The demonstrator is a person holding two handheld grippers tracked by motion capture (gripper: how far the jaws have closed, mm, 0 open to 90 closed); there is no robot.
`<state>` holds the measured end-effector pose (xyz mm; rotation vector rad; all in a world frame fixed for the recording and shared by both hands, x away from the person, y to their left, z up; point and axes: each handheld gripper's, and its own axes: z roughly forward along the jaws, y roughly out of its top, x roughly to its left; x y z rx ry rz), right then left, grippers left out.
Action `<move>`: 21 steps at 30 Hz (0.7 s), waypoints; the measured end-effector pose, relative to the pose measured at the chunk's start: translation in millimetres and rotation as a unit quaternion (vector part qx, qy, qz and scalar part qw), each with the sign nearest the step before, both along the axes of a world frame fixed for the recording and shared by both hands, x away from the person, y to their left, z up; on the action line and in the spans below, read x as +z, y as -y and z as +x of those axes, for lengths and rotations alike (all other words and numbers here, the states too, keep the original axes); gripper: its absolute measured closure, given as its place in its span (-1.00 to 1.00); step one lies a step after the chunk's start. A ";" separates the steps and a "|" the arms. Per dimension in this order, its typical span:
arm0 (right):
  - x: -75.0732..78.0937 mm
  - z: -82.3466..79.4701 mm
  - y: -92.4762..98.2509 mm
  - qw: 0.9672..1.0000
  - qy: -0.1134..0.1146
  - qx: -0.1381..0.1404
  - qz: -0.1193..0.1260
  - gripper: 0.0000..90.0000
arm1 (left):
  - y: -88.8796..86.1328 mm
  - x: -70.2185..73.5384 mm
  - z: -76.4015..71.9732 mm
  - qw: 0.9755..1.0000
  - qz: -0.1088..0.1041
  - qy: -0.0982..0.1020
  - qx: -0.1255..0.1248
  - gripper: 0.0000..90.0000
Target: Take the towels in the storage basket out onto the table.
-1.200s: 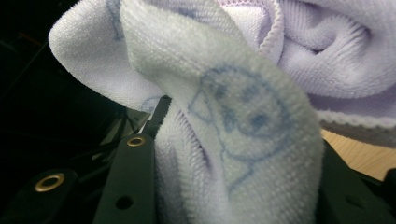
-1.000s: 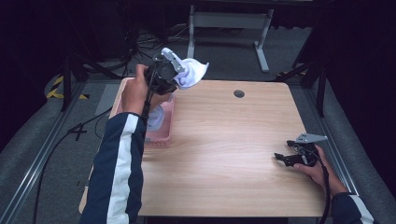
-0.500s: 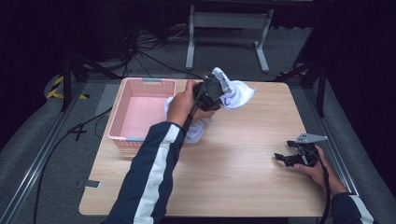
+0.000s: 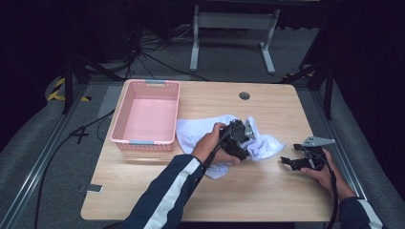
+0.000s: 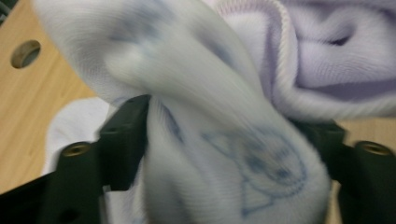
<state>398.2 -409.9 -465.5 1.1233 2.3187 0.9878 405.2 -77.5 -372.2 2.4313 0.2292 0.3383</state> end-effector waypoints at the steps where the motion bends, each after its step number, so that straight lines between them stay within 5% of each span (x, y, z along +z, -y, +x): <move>1: 0.0 0.0 0.0 1.000 0.000 0.000 0.000 -0.71 | -5.3 0.5 -4.3 1.000 -0.006 0.000 0.001 -0.53; 5: 0.9 -0.1 0.1 1.000 -0.003 0.002 -0.003 -0.70 | -31.6 3.8 -29.1 0.999 -0.028 0.025 0.022 -0.57; 7: 4.6 -1.2 -1.2 1.000 -0.012 0.006 -0.013 -0.52 | -51.4 -3.8 -49.8 0.999 -0.040 0.018 0.014 -0.53; 10: 9.0 -3.4 -4.5 1.000 -0.015 0.015 -0.016 -0.40 | -65.0 -22.8 -65.0 0.999 -0.025 0.016 0.018 -0.45; 15: 25.8 -9.4 -24.2 0.999 0.012 0.043 0.013 -0.28 | -79.1 -64.8 -63.6 0.999 0.003 -0.012 0.050 -0.36; 18: 32.0 -11.5 -42.5 0.997 0.029 0.068 -0.009 -0.23 | -81.2 -75.1 -52.7 0.997 -0.010 -0.029 0.068 -0.30; 21: 36.9 -11.9 -50.8 0.996 0.050 0.066 -0.020 -0.10 | -82.8 -79.1 -48.3 0.997 -0.010 -0.018 0.078 -0.15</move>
